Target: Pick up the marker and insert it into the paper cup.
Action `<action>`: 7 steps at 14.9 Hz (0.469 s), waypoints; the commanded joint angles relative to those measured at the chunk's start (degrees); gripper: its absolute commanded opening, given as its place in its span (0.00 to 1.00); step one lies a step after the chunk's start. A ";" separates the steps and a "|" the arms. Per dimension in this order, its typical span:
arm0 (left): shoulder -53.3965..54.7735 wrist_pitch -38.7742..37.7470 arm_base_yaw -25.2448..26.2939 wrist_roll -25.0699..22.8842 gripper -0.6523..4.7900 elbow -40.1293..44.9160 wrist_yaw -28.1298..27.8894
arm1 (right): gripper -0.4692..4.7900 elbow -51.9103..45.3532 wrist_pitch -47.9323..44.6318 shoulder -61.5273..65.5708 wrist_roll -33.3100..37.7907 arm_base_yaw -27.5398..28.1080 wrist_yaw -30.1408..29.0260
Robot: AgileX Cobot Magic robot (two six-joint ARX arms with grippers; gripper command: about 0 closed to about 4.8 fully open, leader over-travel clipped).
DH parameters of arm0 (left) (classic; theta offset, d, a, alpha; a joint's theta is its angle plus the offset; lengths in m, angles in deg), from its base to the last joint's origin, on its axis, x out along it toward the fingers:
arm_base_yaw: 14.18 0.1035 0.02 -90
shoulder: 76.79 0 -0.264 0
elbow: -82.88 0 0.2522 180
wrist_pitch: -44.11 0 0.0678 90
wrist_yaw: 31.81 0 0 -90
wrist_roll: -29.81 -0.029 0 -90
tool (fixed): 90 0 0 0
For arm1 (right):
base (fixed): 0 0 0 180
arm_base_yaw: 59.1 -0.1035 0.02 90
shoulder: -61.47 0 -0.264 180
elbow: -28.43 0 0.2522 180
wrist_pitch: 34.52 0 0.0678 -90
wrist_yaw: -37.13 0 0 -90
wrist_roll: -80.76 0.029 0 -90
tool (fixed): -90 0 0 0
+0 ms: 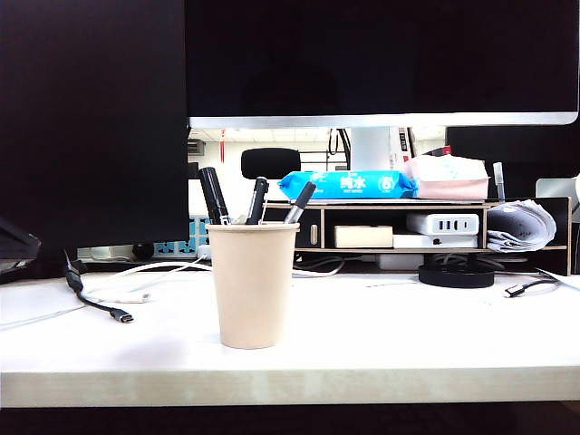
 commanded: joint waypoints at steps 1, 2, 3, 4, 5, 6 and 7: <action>-0.37 -0.11 0.15 -0.28 0.11 -0.02 -0.17 | 0.11 -0.17 -1.01 0.00 0.22 0.02 0.00; -0.37 -0.28 0.22 -0.39 0.11 -0.02 -0.22 | 0.11 -0.17 -1.01 0.00 0.22 0.02 0.02; -0.37 -0.24 0.66 -3.54 0.11 -0.02 -1.20 | 0.11 -0.17 -1.01 0.00 0.22 0.02 0.00; -0.39 -0.15 1.81 -5.01 0.11 -0.02 -1.55 | 0.11 -0.17 -1.01 0.00 0.22 0.02 0.00; -0.76 -0.22 4.55 -5.44 0.11 -0.02 -1.55 | 0.11 -0.17 -1.01 0.00 0.22 0.02 0.02; -1.75 -0.13 9.31 -4.98 0.11 -0.02 -1.49 | 0.11 -0.17 -1.01 0.00 0.22 0.02 0.00; -2.62 -0.09 12.15 -4.96 0.11 -0.02 -0.96 | 0.11 -0.17 -1.01 0.00 0.22 0.04 0.02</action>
